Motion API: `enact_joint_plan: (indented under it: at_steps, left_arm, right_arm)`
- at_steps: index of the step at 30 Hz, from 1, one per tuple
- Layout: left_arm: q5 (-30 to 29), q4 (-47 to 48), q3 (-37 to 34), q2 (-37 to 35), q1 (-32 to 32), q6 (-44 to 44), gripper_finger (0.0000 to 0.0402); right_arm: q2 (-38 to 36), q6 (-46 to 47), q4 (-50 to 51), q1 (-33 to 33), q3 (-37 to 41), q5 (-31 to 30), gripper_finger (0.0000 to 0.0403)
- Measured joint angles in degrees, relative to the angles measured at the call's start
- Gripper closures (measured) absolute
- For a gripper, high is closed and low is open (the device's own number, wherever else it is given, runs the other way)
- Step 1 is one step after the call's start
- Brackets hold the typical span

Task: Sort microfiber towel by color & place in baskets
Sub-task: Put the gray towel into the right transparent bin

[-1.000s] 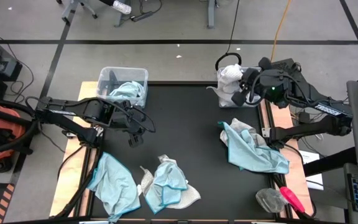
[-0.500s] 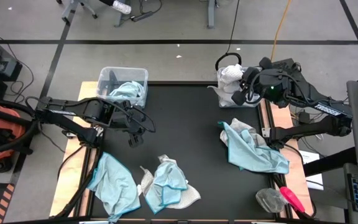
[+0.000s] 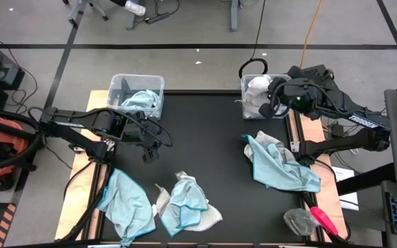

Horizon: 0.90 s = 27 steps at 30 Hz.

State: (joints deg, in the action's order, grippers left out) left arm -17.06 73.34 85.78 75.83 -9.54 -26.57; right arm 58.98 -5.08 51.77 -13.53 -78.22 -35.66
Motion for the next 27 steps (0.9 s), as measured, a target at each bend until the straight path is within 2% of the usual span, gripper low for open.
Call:
enact_joint_plan:
  at_steps: [14, 27]
  left_arm:
    - [-0.02, -0.02, 0.00, 0.00, 0.02, 0.00, 0.0174]
    - [-0.07, -3.36, 0.00, 0.02, 0.00, 0.01, 0.0174]
  right_arm:
    - [0.91, 1.77, 4.36, -7.92, -0.02, 0.00, 0.0385]
    - [6.88, 3.46, 4.69, -18.60, -0.02, 3.21, 0.0385]
